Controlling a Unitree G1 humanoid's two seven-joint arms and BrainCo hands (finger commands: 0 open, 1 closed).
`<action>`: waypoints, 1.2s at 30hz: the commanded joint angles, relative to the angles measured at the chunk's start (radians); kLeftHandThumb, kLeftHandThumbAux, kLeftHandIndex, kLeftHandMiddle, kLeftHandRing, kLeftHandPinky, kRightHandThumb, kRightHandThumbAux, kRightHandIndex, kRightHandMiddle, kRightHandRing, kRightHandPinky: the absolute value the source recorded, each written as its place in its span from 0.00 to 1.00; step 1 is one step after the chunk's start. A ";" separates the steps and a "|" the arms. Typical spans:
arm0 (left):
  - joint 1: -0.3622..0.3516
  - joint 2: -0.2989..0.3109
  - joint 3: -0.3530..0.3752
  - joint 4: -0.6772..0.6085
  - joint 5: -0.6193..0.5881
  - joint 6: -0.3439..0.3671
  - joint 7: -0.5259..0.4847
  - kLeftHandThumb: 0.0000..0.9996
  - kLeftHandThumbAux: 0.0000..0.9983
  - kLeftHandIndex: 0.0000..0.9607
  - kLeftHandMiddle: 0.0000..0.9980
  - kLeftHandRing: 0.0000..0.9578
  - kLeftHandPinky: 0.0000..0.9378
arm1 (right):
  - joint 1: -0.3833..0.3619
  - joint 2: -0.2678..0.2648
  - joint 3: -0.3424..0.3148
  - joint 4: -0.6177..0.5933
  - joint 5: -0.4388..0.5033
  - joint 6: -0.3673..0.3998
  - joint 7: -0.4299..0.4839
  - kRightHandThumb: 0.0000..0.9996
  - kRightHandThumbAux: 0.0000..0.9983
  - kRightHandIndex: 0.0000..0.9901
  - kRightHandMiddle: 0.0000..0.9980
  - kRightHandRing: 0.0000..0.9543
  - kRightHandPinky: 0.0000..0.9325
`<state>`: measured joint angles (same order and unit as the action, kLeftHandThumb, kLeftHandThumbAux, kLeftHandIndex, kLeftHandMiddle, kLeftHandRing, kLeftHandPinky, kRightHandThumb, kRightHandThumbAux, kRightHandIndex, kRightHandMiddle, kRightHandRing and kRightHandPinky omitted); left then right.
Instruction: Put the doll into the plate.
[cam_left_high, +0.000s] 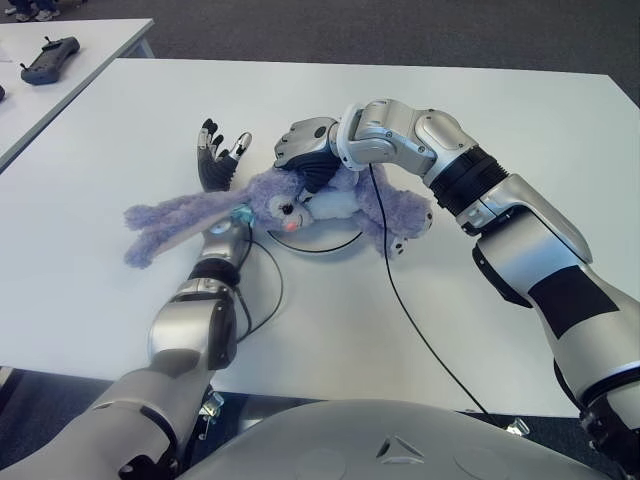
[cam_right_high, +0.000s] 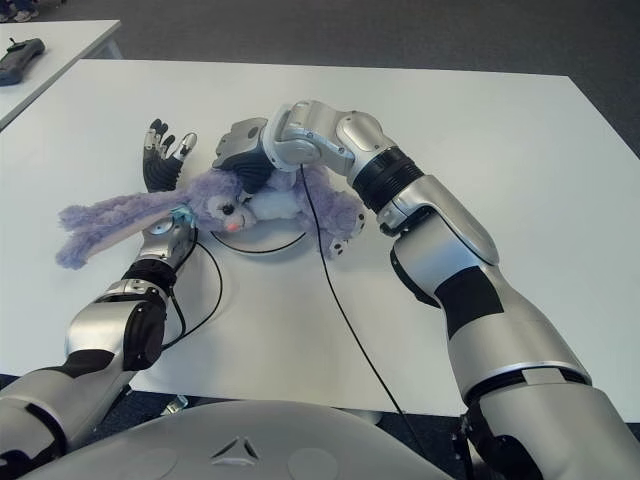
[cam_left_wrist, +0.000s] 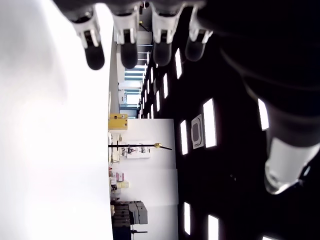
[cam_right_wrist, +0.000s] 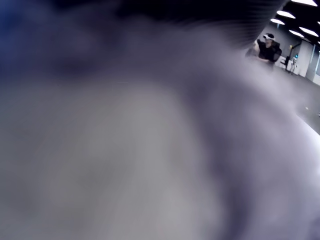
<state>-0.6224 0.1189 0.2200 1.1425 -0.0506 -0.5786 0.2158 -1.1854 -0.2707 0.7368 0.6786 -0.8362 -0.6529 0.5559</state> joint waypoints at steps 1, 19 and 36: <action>0.270 -0.165 -0.016 0.172 0.019 0.009 -0.017 0.00 0.63 0.03 0.09 0.10 0.12 | 0.078 -0.034 0.107 0.055 -0.099 -0.006 0.041 0.15 0.37 0.00 0.00 0.00 0.00; 0.261 -0.169 -0.012 0.171 0.014 0.025 -0.009 0.00 0.66 0.02 0.08 0.09 0.13 | 0.064 -0.023 0.138 0.116 -0.179 0.025 -0.171 0.19 0.38 0.00 0.00 0.00 0.00; 0.261 -0.170 -0.010 0.172 0.014 0.022 -0.013 0.00 0.62 0.03 0.07 0.09 0.12 | 0.029 0.000 0.158 0.203 -0.181 0.044 -0.283 0.22 0.42 0.00 0.00 0.00 0.00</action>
<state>-0.6228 0.1137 0.2195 1.1426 -0.0479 -0.5744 0.2158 -1.2115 -0.2759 0.8167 0.7945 -0.9215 -0.6354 0.2714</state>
